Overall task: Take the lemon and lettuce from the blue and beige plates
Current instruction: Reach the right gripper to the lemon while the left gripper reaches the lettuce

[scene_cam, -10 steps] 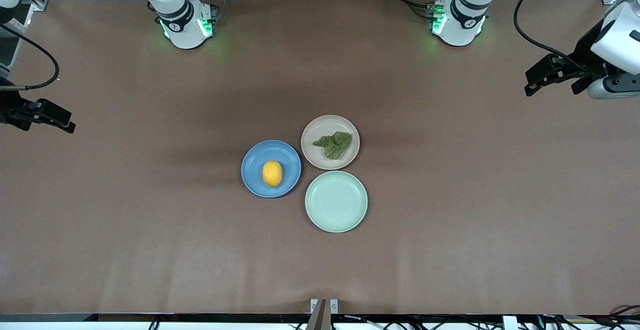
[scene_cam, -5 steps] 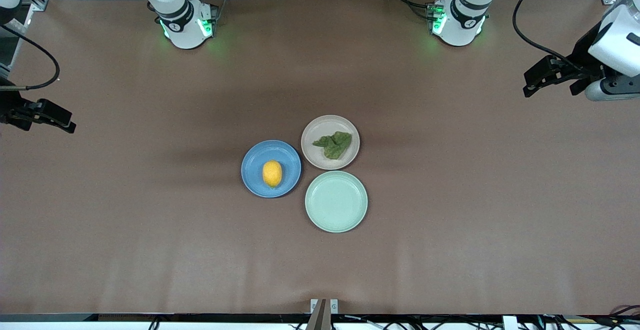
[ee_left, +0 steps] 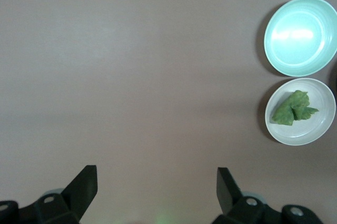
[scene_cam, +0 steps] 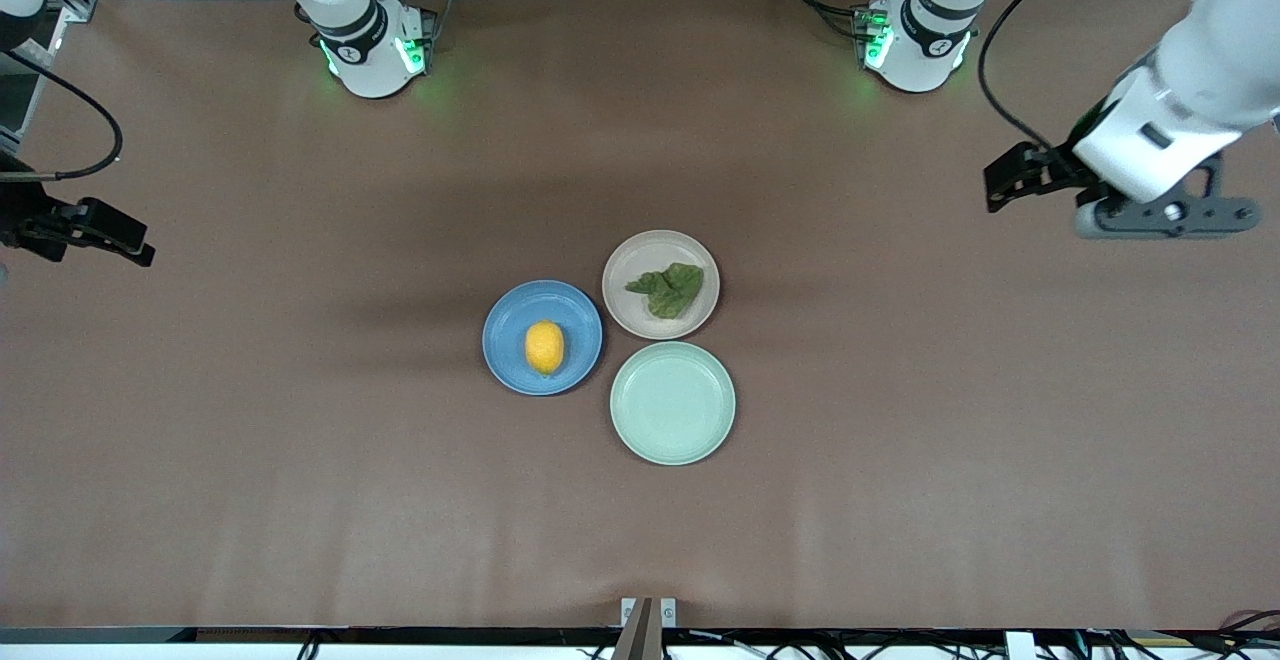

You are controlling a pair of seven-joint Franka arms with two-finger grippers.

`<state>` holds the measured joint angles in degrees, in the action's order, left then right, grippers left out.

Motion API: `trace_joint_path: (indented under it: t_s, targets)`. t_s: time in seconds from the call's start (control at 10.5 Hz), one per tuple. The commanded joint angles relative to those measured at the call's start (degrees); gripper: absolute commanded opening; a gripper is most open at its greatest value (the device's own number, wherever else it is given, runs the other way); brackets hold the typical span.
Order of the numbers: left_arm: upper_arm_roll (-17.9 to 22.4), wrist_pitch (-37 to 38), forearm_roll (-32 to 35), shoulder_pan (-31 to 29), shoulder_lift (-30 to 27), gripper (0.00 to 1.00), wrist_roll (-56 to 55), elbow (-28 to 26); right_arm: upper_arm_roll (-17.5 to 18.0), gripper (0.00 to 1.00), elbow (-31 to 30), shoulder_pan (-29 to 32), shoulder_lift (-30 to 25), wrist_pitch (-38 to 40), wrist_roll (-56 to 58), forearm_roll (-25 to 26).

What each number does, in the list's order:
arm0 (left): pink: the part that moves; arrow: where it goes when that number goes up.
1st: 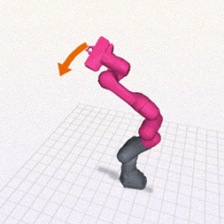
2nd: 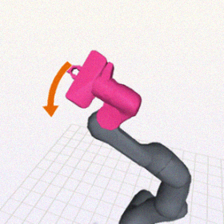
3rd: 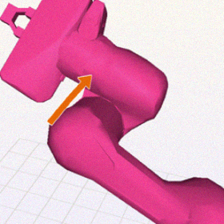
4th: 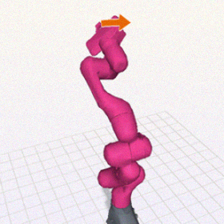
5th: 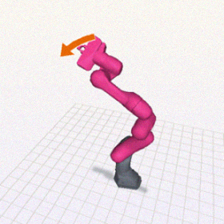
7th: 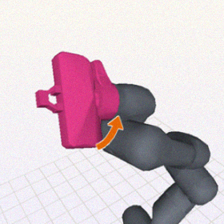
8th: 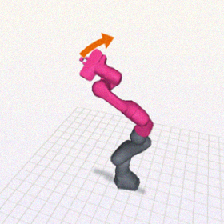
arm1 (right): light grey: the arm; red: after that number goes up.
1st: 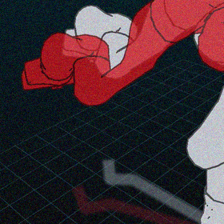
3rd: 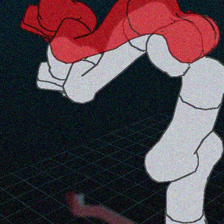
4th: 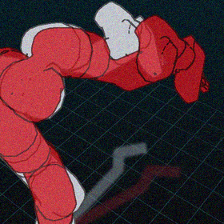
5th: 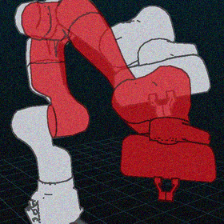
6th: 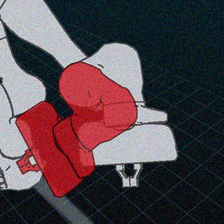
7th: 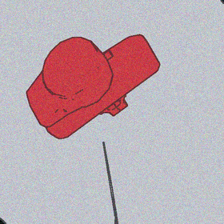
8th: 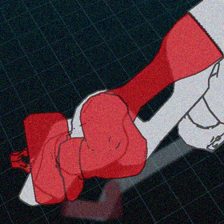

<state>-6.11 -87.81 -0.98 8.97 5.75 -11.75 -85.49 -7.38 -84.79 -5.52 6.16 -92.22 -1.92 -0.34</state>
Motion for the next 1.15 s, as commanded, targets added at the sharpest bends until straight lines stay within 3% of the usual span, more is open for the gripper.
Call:
trace_joint_path:
  t_s: [0.0, 0.19, 0.57, 1.05]
  targets:
    - [-2.84, -4.2, -0.07, 4.63, 5.03, 1.0, -6.75, 0.5, 2.19, 1.0, -1.6, -0.01, -0.18, -0.76, -3.42, -0.28]
    - [-2.94, -8.07, -0.16, 9.38, 7.86, 1.0, -16.25, 0.5, 4.56, 1.0, -3.35, -0.01, 0.17, -2.95, -6.67, -0.36]
    - [-2.85, -14.74, 0.98, 18.61, 14.79, 1.0, -29.78, 0.85, 13.69, 1.0, -10.11, -0.1, 3.5, -13.48, -23.87, -0.28]
    - [-2.68, -29.32, 1.77, 28.11, 24.81, 1.0, -40.89, 0.85, 19.68, 1.0, -11.1, -2.29, 14.21, -25.44, -37.78, -0.1]
